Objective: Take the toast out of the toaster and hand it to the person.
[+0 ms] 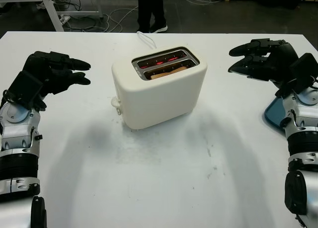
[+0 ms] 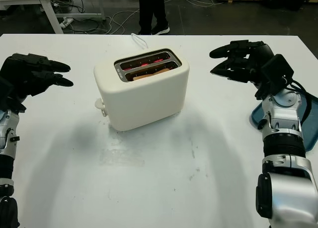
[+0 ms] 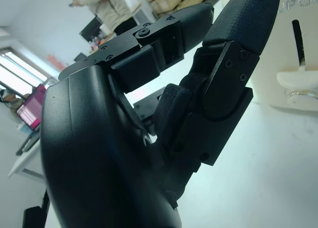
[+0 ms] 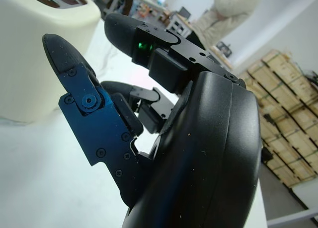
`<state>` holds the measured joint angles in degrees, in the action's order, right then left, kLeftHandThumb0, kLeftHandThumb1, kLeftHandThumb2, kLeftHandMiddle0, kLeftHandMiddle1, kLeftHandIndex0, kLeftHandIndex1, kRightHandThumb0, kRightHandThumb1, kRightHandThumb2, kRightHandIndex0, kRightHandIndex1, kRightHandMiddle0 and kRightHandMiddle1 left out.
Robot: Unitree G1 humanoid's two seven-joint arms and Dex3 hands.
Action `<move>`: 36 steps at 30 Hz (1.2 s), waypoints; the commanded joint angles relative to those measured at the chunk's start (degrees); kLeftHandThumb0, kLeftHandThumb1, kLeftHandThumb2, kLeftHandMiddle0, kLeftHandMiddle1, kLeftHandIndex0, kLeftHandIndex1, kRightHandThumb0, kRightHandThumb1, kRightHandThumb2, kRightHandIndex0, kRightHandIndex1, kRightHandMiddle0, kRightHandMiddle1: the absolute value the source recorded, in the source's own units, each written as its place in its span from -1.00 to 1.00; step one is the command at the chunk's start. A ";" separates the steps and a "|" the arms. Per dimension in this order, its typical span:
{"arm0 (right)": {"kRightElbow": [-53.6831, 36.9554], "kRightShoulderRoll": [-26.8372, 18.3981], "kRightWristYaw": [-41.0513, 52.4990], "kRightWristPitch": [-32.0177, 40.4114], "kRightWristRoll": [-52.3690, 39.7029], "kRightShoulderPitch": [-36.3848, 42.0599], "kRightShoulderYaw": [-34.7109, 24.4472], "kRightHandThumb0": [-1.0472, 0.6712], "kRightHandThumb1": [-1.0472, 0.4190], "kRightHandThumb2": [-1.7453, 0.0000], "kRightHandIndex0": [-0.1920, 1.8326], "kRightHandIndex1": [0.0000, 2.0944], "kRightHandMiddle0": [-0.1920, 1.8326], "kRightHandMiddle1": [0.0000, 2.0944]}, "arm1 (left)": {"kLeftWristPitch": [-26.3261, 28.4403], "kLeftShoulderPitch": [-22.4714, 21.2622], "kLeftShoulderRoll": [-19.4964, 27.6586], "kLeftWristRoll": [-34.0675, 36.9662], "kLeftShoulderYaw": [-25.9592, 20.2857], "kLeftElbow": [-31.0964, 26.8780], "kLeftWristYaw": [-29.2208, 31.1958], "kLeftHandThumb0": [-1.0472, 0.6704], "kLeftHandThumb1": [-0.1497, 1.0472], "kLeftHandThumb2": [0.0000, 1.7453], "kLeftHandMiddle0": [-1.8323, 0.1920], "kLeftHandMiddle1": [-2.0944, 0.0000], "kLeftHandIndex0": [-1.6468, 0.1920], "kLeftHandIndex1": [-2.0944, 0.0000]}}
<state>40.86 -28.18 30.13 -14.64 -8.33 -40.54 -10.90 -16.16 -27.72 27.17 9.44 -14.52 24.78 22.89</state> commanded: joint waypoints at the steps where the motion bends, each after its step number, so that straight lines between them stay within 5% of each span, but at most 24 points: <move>1: -1.64 1.22 -1.92 -1.72 0.15 0.91 -0.08 -0.39 -0.40 0.97 0.09 -0.17 0.25 -0.69 | -1.36 -0.70 0.35 0.99 -0.58 0.83 0.47 -1.00 0.55 -1.00 -0.63 0.89 -0.72 1.00; 15: -11.02 2.36 -6.54 1.11 3.19 6.07 1.74 -0.75 -0.52 0.99 -0.17 0.04 -0.10 -0.35 | -1.23 2.40 -1.01 2.39 -0.76 -4.01 0.68 -1.00 0.56 -0.99 -0.64 0.89 -0.74 0.99; 36: -14.10 2.54 -6.60 4.47 1.64 6.95 0.99 -0.62 -0.48 1.00 -0.19 0.06 -0.17 -0.26 | -1.07 2.30 -1.56 3.15 -1.25 -3.60 0.85 -1.00 0.57 -1.00 -0.65 0.90 -0.75 0.99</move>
<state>27.73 -25.21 23.32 -11.14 -5.93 -34.09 -9.53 -16.99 -25.66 25.80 11.97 -15.37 20.93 23.93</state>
